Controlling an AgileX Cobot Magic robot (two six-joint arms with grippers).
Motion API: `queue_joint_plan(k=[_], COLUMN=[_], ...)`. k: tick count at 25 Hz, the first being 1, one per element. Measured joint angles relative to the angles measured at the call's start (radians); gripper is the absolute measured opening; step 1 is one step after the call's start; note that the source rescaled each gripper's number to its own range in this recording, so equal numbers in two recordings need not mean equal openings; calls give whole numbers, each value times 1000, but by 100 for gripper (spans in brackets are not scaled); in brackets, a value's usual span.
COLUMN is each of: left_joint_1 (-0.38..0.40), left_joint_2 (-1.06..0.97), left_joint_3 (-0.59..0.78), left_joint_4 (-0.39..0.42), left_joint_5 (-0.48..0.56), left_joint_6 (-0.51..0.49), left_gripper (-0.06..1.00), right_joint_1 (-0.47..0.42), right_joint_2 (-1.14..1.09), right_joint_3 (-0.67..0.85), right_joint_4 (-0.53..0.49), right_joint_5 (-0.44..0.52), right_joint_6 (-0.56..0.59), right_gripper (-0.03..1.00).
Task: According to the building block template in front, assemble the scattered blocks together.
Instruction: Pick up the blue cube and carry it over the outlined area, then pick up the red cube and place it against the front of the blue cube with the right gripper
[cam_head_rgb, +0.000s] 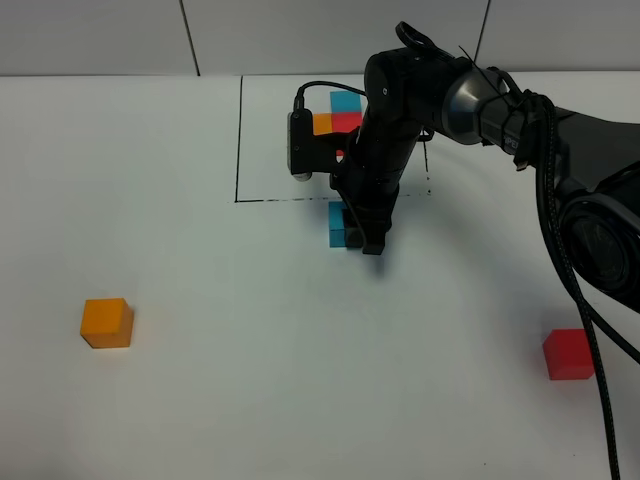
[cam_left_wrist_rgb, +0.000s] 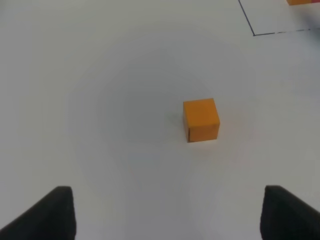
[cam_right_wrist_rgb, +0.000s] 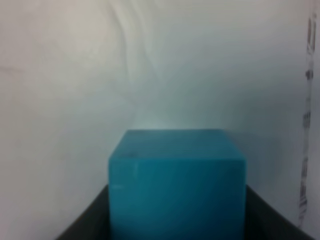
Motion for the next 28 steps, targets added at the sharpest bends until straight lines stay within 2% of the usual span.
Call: queue_joint_plan(k=[9,12,15,21,25,28], left_joint_1=[0,0,0,0,0,0], left_joint_2=[0,0,0,0,0,0], left_joint_3=[0,0,0,0,0,0], left_joint_4=[0,0,0,0,0,0], left_joint_5=[0,0,0,0,0,0], left_joint_6=[0,0,0,0,0,0], left_gripper=[71,71,71,71,71,71], right_joint_1=[0,0,0,0,-14,-63], right_joint_2=[0,0,-1,-71,-134,-180], right_joint_3=[0,0,0,0,0,0], right_joint_4=[-6,-11,-26,-67,-74,-76], right_joint_5=[0,2,5,19,74,132], right_joint_6=[4,4,4,49,191,365], right_gripper=[3,6,18,56,76,80])
